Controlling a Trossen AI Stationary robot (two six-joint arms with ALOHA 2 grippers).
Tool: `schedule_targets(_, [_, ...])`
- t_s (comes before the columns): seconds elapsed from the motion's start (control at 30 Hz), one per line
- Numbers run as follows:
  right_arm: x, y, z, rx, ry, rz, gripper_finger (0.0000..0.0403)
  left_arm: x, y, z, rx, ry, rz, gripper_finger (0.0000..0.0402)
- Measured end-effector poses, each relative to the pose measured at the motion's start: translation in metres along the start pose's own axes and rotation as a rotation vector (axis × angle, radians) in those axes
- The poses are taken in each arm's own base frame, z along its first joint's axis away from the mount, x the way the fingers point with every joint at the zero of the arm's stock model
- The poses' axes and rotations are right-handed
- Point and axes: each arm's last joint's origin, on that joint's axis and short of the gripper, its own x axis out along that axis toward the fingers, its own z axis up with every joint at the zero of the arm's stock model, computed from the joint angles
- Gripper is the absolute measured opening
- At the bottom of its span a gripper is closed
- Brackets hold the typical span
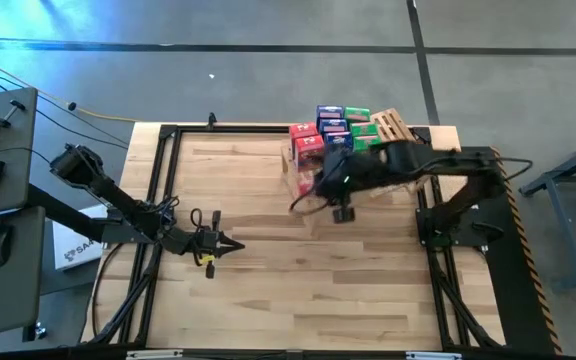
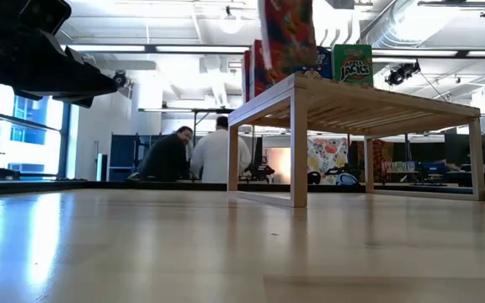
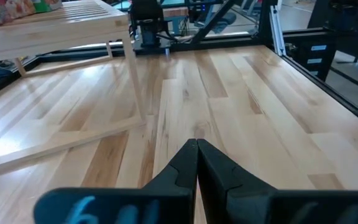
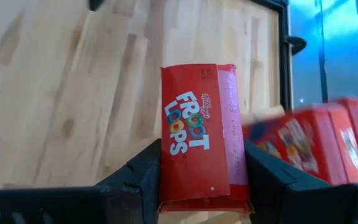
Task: Stack cereal on shelf
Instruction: Put the red cereal box on the shelf aligned with the other red cereal boxes
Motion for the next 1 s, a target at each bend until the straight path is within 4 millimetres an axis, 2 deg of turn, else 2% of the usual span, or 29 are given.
schedule_targets(0.2, [-0.001,-0.026,-0.040,0.040,-0.124,0.017,0.0155,0.000,0.000,0.000,0.000,0.000,0.000,0.0000])
schedule_targets(0.4, [0.014,-0.039,-0.061,0.075,-0.182,0.053,0.0155,0.000,0.000,0.000,-0.011,0.000,0.000,0.0000])
schedule_targets(0.57, [0.026,-0.041,-0.066,0.092,-0.187,0.041,0.0155,0.000,0.000,0.000,-0.019,0.000,0.000,0.0000])
schedule_targets(0.7, [0.027,-0.041,-0.065,0.117,-0.192,0.023,0.0162,0.000,0.000,0.000,-0.019,0.000,0.000,0.0000])
schedule_targets(1.0, [0.026,-0.045,-0.063,0.125,-0.198,-0.068,0.0219,0.000,0.000,0.000,-0.018,0.001,0.001,0.0000])
